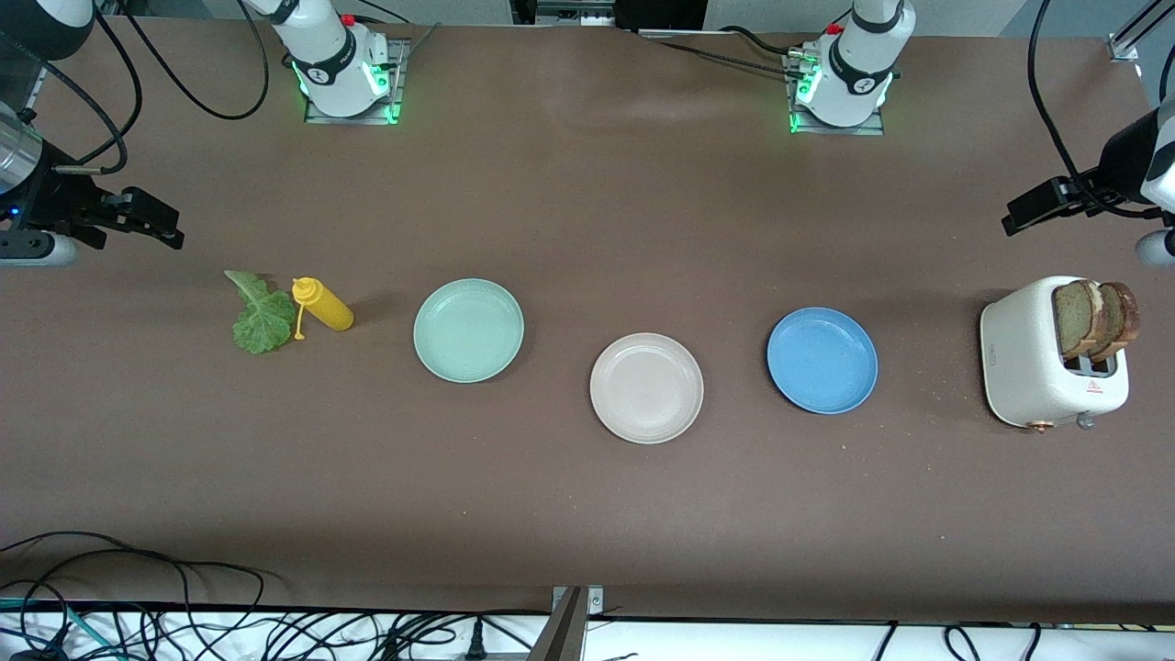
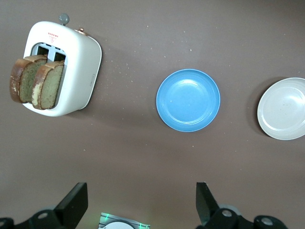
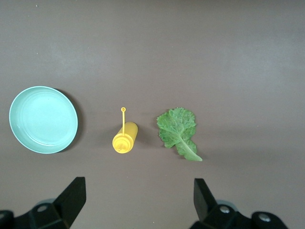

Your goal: Make sandwich on beige plate with both arms

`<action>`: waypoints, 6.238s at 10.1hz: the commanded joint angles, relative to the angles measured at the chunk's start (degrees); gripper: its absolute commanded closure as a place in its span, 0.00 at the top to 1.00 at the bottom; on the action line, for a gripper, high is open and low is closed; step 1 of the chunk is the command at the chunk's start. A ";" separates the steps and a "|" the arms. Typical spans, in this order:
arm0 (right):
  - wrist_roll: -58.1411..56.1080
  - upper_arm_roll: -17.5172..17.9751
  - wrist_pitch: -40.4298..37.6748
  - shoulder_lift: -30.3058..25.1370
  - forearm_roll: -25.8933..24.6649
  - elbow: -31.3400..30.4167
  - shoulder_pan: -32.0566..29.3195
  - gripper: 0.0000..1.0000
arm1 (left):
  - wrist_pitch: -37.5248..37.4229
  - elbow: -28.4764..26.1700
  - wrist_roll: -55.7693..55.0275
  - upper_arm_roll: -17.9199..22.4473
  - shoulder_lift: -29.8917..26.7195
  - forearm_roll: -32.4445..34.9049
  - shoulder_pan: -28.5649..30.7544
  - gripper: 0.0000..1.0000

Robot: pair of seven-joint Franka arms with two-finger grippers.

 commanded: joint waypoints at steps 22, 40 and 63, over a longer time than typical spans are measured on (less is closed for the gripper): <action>-0.17 -0.38 -4.35 -0.69 -0.94 3.61 -0.12 1.00 | -2.91 0.23 0.56 -1.42 0.95 1.90 -0.21 1.00; 0.79 -0.20 -4.79 -0.60 -0.85 3.87 -0.12 1.00 | -3.70 1.02 -3.19 -1.16 1.56 2.17 0.75 1.00; 0.70 -0.20 -5.32 -0.78 -0.94 3.87 -0.12 1.00 | -3.43 1.02 -2.60 -2.13 2.35 1.73 -0.21 1.00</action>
